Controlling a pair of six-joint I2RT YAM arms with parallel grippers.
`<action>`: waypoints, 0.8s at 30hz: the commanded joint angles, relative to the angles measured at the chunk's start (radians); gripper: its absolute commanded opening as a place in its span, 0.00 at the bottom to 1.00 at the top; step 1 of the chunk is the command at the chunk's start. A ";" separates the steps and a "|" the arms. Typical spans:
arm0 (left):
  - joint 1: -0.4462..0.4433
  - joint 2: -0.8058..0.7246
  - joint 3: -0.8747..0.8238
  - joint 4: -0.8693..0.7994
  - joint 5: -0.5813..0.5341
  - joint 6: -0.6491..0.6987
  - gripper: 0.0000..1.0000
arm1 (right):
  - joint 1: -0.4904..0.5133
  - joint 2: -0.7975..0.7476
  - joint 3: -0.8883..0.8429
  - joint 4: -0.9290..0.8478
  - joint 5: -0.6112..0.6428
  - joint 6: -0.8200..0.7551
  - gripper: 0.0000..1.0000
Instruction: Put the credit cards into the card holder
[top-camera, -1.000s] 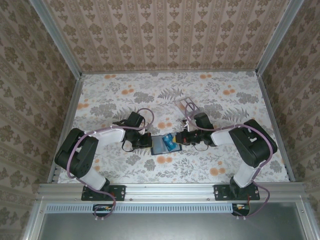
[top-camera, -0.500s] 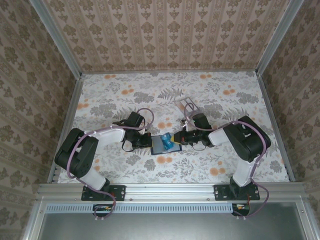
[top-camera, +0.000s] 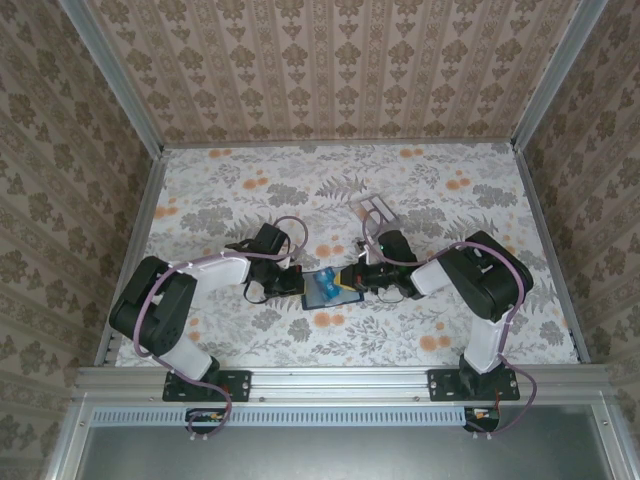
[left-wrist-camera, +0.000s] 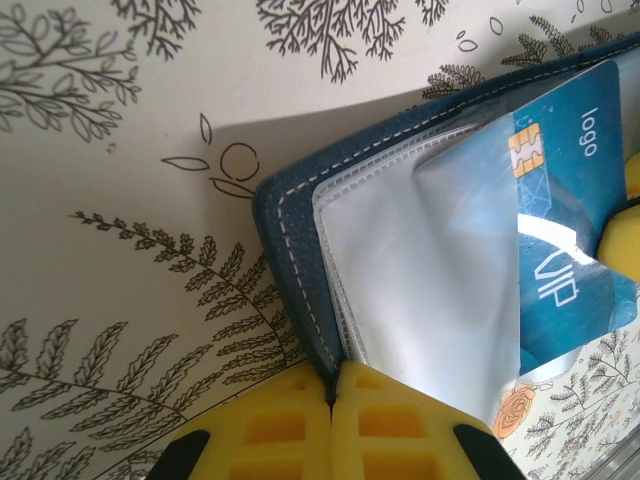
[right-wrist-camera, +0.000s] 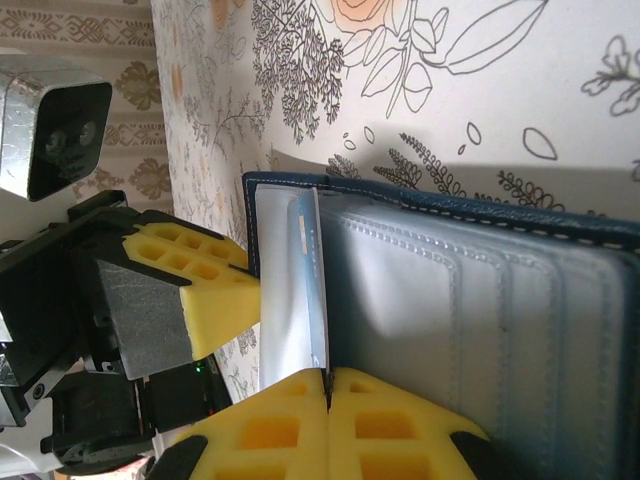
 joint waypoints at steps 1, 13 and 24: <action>0.006 0.002 -0.011 0.005 0.001 -0.003 0.01 | 0.023 0.021 -0.031 0.053 0.074 0.056 0.00; 0.006 -0.001 -0.017 0.011 0.002 -0.007 0.01 | 0.100 -0.014 -0.067 0.044 0.229 0.153 0.07; 0.010 -0.013 -0.021 0.006 0.000 0.000 0.02 | 0.117 -0.189 -0.014 -0.337 0.330 -0.058 0.21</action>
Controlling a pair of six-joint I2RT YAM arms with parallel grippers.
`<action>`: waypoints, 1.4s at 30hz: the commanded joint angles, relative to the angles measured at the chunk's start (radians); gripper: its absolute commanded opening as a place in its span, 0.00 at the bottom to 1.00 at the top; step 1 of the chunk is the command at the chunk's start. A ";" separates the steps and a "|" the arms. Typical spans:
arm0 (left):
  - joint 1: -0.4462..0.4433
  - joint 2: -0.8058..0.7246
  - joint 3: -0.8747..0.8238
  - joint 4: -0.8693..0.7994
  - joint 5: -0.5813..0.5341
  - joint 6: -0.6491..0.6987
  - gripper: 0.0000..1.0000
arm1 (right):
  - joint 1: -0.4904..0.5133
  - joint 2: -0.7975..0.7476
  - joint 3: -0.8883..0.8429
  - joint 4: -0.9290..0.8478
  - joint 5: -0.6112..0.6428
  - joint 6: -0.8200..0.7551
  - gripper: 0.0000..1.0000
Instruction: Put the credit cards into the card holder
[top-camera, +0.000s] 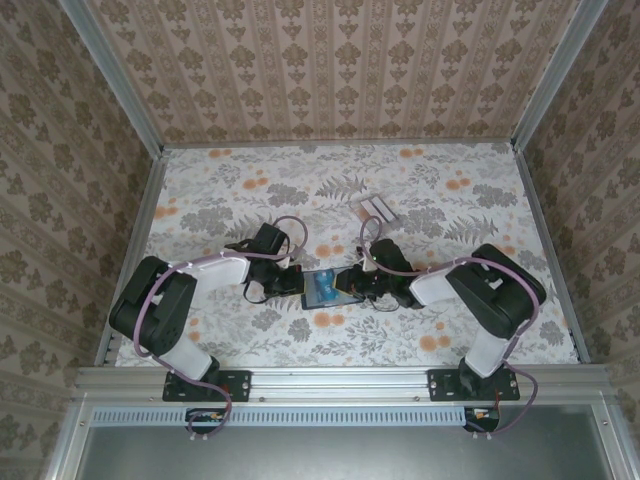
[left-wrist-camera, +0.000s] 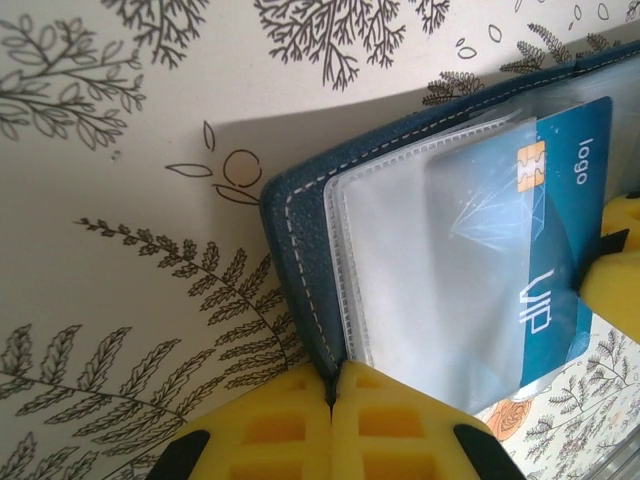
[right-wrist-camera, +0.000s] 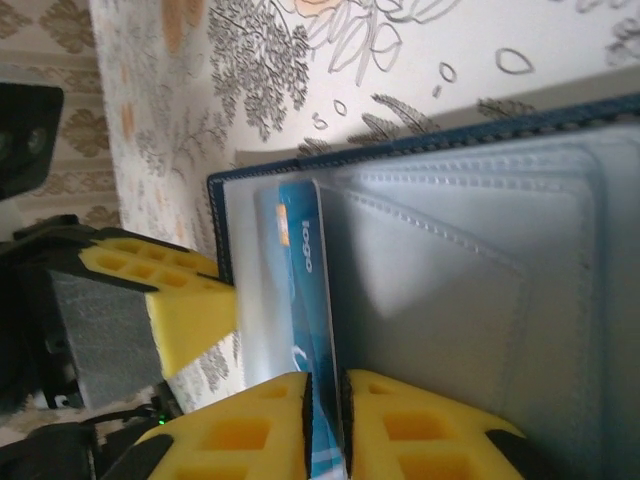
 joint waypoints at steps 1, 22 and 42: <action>0.005 -0.013 -0.018 -0.004 -0.002 0.000 0.02 | 0.007 -0.065 0.031 -0.228 0.069 -0.127 0.21; 0.008 -0.007 -0.023 0.019 0.012 0.000 0.02 | 0.089 0.040 0.182 -0.300 0.002 -0.182 0.10; 0.024 -0.020 -0.040 -0.001 -0.029 -0.013 0.02 | 0.093 -0.160 0.149 -0.607 0.191 -0.337 0.30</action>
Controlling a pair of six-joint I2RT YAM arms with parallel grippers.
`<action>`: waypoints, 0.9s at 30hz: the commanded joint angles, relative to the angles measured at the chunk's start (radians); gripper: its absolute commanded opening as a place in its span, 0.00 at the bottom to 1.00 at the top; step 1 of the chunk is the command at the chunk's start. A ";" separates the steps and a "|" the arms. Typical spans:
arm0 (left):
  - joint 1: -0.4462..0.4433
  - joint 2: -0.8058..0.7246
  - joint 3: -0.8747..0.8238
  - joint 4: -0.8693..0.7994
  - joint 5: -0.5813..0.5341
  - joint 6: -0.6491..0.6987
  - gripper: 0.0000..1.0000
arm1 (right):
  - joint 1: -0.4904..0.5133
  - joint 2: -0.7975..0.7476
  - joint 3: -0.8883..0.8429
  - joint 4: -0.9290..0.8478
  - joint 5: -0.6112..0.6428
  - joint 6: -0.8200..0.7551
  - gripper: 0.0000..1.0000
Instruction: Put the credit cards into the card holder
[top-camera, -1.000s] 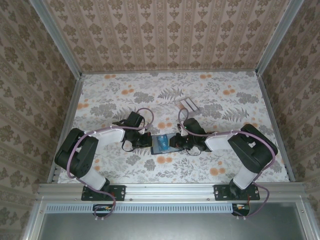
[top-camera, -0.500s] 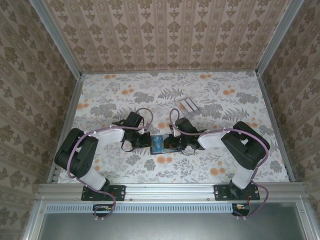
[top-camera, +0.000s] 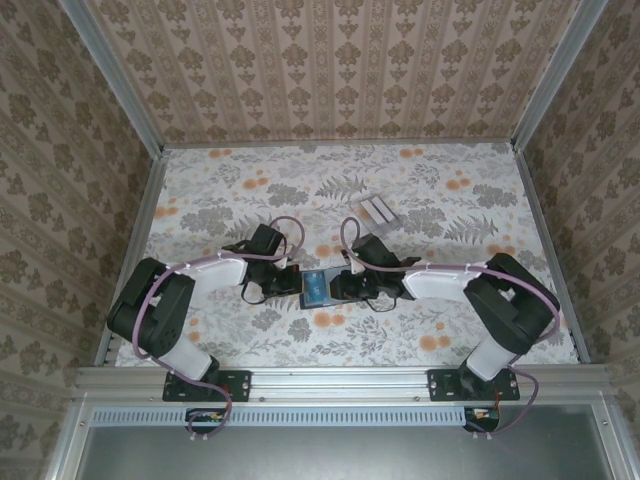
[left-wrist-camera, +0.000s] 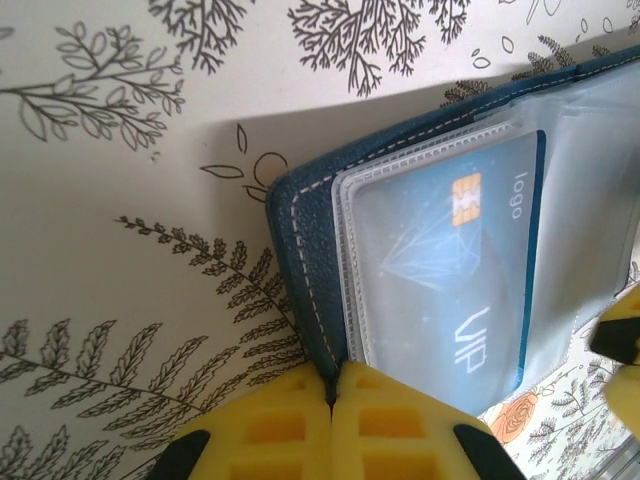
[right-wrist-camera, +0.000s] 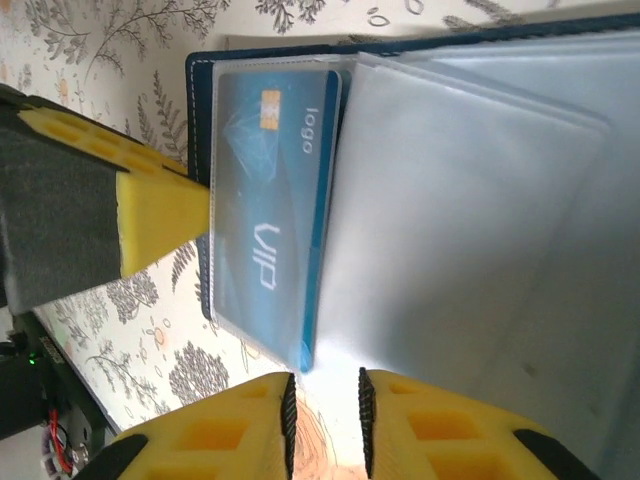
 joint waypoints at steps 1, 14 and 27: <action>0.004 -0.006 -0.019 -0.015 -0.032 -0.015 0.02 | -0.007 -0.064 -0.032 -0.110 0.073 -0.055 0.33; 0.004 0.000 -0.029 0.021 -0.006 -0.026 0.02 | -0.018 -0.005 -0.040 -0.032 0.036 0.089 0.43; 0.004 0.004 -0.040 0.046 0.004 -0.037 0.02 | -0.009 0.028 -0.085 0.079 0.007 0.221 0.36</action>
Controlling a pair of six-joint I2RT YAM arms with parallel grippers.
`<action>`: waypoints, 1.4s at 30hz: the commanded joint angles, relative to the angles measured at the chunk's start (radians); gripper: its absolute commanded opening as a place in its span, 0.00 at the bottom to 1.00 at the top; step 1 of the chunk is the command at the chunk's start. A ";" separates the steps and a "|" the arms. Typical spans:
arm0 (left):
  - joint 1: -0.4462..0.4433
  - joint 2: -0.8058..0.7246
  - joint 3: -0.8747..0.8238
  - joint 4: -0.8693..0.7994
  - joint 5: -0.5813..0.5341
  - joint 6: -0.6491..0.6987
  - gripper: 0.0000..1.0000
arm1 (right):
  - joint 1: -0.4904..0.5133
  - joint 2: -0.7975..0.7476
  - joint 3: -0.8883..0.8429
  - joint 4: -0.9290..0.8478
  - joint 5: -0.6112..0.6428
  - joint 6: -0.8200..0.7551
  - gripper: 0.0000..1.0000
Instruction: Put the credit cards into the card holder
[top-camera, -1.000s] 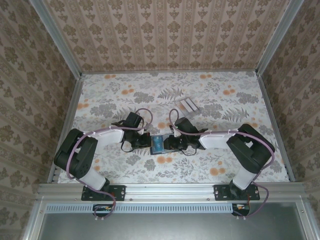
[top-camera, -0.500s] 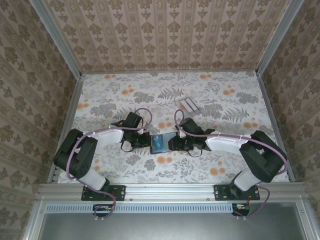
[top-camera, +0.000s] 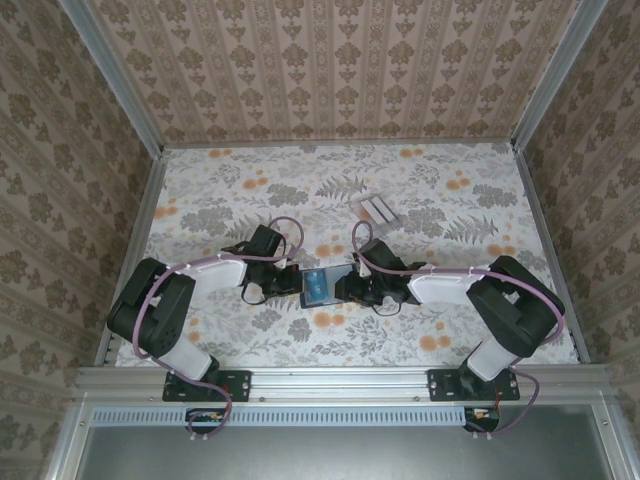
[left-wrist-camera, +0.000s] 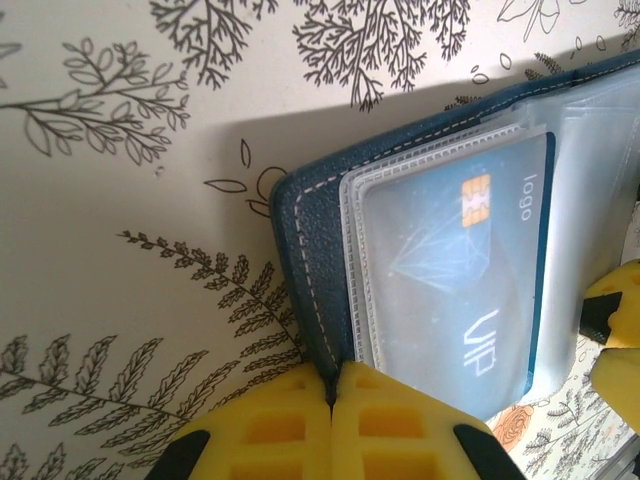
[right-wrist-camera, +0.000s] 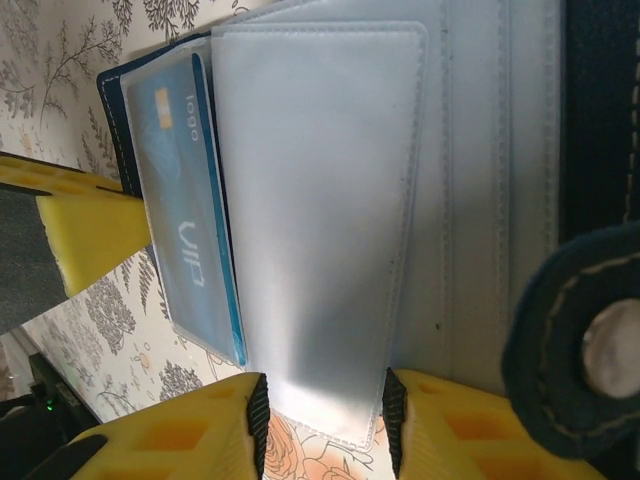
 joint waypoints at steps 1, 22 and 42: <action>0.004 0.005 -0.022 -0.001 0.000 -0.013 0.02 | 0.005 0.027 -0.017 0.024 -0.006 0.034 0.34; 0.004 -0.020 -0.036 -0.008 -0.005 -0.011 0.01 | 0.001 -0.059 -0.015 0.096 -0.038 -0.033 0.24; 0.128 -0.204 -0.124 0.114 0.089 -0.102 0.29 | 0.056 0.117 0.150 0.115 -0.185 -0.203 0.29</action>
